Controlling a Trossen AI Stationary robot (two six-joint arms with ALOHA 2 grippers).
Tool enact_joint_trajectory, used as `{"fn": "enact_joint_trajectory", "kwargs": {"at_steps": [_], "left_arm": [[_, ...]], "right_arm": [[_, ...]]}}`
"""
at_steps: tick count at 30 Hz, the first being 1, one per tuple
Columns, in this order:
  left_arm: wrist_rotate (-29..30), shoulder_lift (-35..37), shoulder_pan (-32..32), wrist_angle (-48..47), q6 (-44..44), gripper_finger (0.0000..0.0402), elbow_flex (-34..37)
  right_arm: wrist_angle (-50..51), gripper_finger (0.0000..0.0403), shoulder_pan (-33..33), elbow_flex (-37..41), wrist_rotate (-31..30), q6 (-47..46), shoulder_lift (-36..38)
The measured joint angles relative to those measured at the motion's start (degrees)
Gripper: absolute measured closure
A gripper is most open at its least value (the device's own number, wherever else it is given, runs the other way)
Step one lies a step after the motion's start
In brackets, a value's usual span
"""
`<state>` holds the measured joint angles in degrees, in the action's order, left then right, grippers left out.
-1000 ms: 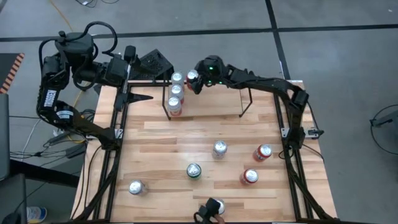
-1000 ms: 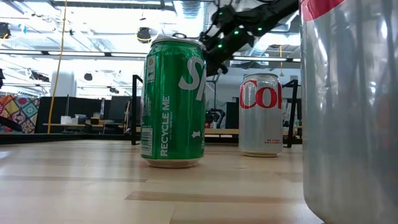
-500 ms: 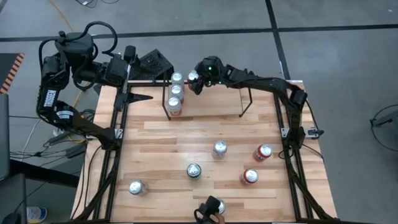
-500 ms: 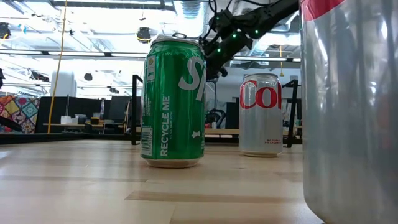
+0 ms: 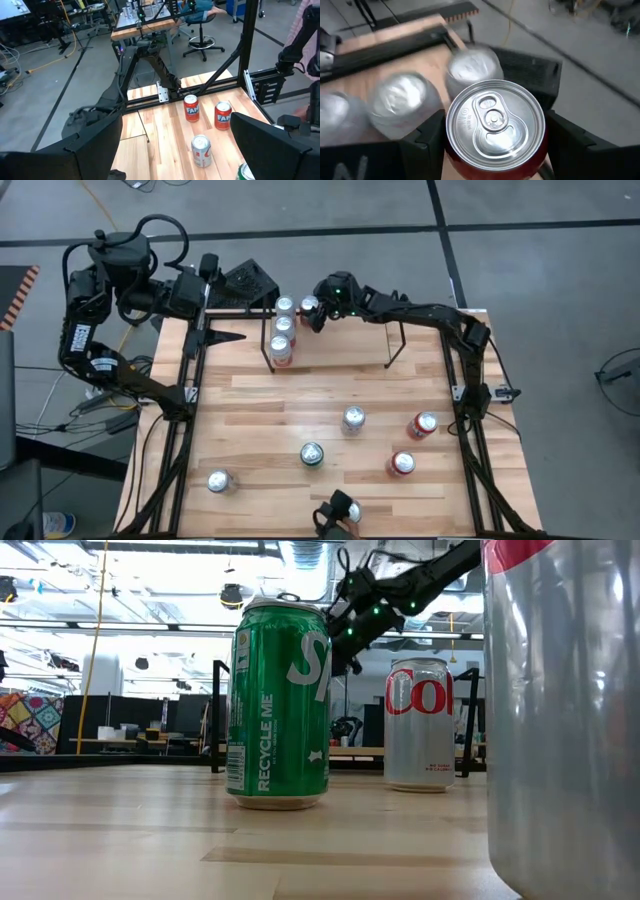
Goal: Place canned beverage on shelf
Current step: Put the top left red soda can on the shelf
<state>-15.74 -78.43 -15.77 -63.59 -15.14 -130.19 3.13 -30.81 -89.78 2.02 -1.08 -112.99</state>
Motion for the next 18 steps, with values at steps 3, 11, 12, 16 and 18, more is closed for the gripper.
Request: {"fn": "enact_joint_trajectory", "kwargs": {"at_steps": [3,11,12,16,18], "left_arm": [[-0.07,0.00,0.00,0.00,0.60,0.0046,0.00],[-0.05,0.00,0.00,0.00,0.82,0.0046,0.00],[-0.05,0.00,0.01,0.00,0.82,0.0046,0.00],[-0.05,0.00,0.00,0.00,0.82,0.0046,0.00],[-0.05,0.00,0.02,0.00,0.82,0.0046,0.00]], "right_arm": [[-0.26,0.0152,-0.14,0.09,-0.66,-0.36,-1.27],[-2.42,0.0152,-0.04,0.07,-0.39,-1.01,-1.62],[-2.20,0.0152,-0.06,0.07,-0.41,-0.99,-1.62],[-2.37,0.0152,-0.44,0.07,-0.44,-0.86,-1.62],[-2.42,0.0152,-0.53,0.07,-0.41,-0.67,-1.62]]}}
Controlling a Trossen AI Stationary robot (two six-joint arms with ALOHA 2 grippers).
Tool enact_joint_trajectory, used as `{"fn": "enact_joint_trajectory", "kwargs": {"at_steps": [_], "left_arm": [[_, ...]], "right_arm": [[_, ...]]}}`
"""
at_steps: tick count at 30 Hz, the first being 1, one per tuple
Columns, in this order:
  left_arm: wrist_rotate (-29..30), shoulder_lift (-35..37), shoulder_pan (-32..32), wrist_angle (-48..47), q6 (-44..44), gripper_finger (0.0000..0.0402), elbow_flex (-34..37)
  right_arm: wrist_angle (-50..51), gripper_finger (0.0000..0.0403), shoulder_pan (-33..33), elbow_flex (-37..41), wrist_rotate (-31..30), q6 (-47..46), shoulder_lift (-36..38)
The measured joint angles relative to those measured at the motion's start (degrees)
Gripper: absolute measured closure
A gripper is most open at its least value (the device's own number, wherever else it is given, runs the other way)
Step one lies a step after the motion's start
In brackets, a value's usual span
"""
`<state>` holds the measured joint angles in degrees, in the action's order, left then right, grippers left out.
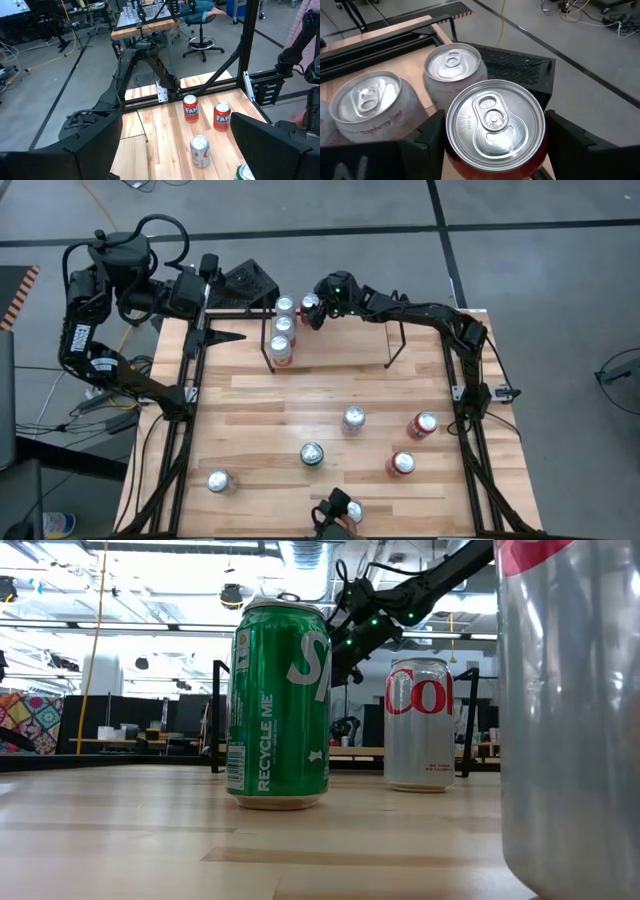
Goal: Place canned beverage on shelf
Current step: Put the top left red soda can on the shelf
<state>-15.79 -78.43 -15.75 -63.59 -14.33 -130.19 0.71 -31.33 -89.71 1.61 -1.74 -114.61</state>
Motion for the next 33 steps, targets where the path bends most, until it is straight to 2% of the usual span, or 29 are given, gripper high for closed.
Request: {"fn": "enact_joint_trajectory", "kwargs": {"at_steps": [16,20,26,29,33], "left_arm": [[-0.07,0.00,0.00,0.02,0.55,0.0046,0.00],[-0.09,0.00,0.01,0.02,0.61,0.0046,0.00],[-0.12,0.00,0.01,0.04,1.04,0.0046,0.00],[-0.13,0.02,-0.01,0.04,1.12,0.0046,0.00],[-0.24,0.02,0.00,0.04,1.85,0.0046,0.00]], "right_arm": [[0.11,0.0152,-0.87,0.00,0.16,3.32,0.00],[0.02,0.0152,-1.46,0.00,3.02,3.56,-0.02],[0.04,0.0152,-1.52,0.00,3.30,4.74,-0.08],[-2.16,0.0152,-1.53,-0.22,5.28,5.23,-1.70],[-2.26,0.0152,-1.49,0.01,4.44,4.88,-2.03]]}}
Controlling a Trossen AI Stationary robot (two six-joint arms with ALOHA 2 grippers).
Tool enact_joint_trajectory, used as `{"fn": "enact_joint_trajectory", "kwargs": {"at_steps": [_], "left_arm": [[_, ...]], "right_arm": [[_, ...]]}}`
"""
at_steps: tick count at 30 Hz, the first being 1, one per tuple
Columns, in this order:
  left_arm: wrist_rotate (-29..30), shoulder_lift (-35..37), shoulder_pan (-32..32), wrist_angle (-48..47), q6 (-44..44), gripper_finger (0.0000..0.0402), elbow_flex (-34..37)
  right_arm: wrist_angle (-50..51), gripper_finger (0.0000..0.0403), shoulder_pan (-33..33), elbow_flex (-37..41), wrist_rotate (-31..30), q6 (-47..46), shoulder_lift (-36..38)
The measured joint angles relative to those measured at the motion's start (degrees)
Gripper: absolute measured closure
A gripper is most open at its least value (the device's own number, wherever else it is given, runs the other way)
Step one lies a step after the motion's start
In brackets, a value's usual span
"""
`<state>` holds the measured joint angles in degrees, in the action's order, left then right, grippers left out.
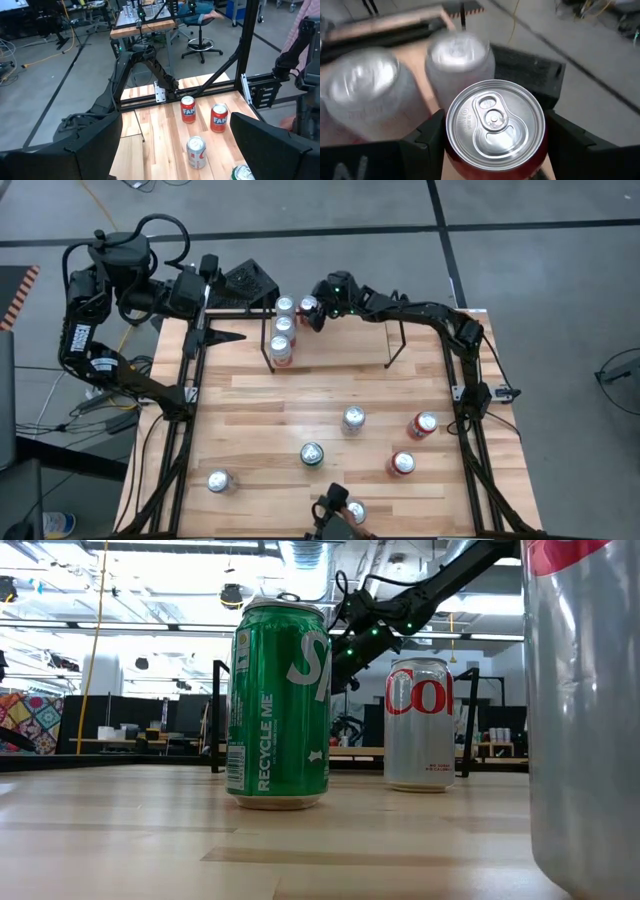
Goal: Place canned beverage on shelf
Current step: Put the top left red soda can on the shelf, then put the bottom red soda can on the shelf aligned with the other red soda can
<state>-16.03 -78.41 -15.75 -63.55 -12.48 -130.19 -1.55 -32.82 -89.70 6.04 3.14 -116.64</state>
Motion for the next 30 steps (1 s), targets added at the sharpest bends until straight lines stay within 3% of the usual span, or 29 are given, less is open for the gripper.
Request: {"fn": "enact_joint_trajectory", "kwargs": {"at_steps": [10,22,30], "left_arm": [[0.00,0.00,0.01,0.00,1.25,0.0046,0.00],[0.07,-0.02,0.00,0.00,1.28,0.0046,0.00],[0.09,-0.02,0.00,0.00,2.24,0.0046,0.00]], "right_arm": [[0.31,0.0141,0.15,-0.10,-0.05,1.34,0.00],[0.63,0.0053,1.38,-0.16,0.13,2.05,0.22],[2.43,0.0052,0.93,-1.06,0.07,1.52,0.85]]}}
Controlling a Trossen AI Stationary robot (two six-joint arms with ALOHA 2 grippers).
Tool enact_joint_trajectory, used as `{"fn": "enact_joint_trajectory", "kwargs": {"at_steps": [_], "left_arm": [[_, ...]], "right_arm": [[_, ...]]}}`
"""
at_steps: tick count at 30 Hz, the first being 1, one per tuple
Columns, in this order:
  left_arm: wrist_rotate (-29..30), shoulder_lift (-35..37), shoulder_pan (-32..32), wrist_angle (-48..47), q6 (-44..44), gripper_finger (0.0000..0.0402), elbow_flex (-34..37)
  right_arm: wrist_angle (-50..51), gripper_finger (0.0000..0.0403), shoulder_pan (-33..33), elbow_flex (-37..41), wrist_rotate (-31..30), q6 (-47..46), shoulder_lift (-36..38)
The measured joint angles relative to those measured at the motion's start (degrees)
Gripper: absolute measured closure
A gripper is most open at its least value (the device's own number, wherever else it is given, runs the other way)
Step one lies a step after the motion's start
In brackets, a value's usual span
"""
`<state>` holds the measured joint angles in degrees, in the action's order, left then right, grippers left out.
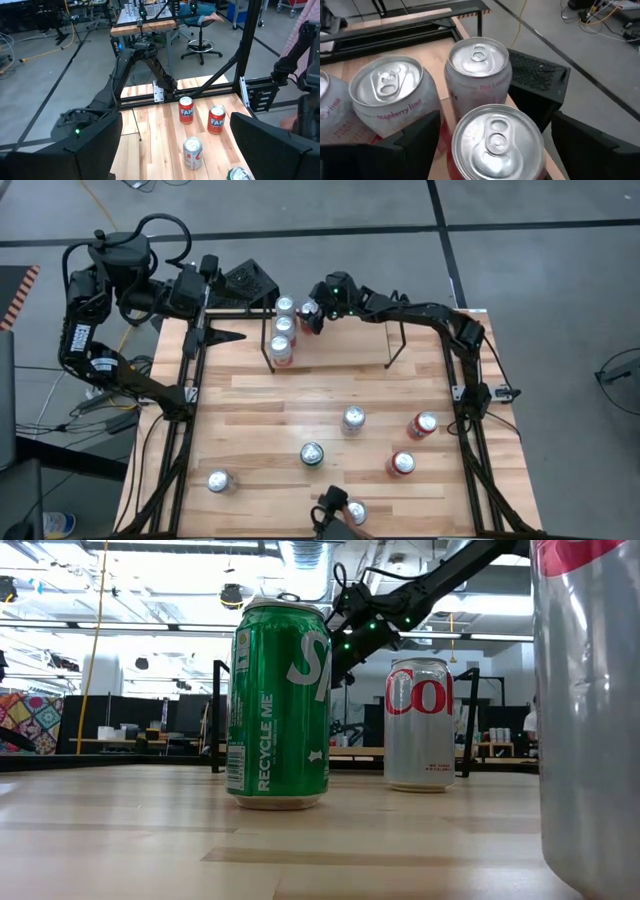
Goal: Place canned beverage on shelf
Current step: Put the bottom red soda can on the shelf aligned with the other red soda can
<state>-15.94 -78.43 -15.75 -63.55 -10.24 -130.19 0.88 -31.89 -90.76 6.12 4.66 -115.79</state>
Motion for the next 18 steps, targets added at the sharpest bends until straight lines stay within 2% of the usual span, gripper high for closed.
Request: {"fn": "enact_joint_trajectory", "kwargs": {"at_steps": [6,13,18], "left_arm": [[0.11,0.00,0.00,-0.13,0.00,0.0046,0.00],[1.90,0.00,0.00,-2.23,1.37,0.0046,0.00],[3.43,-0.80,-0.02,-8.47,2.82,0.0046,-0.02]], "right_arm": [[4.08,0.0052,-0.54,-4.01,-0.01,1.35,3.56],[20.49,0.0065,-0.21,-7.24,0.25,6.10,10.09],[33.33,0.0094,0.92,-7.15,6.74,8.26,16.20]]}}
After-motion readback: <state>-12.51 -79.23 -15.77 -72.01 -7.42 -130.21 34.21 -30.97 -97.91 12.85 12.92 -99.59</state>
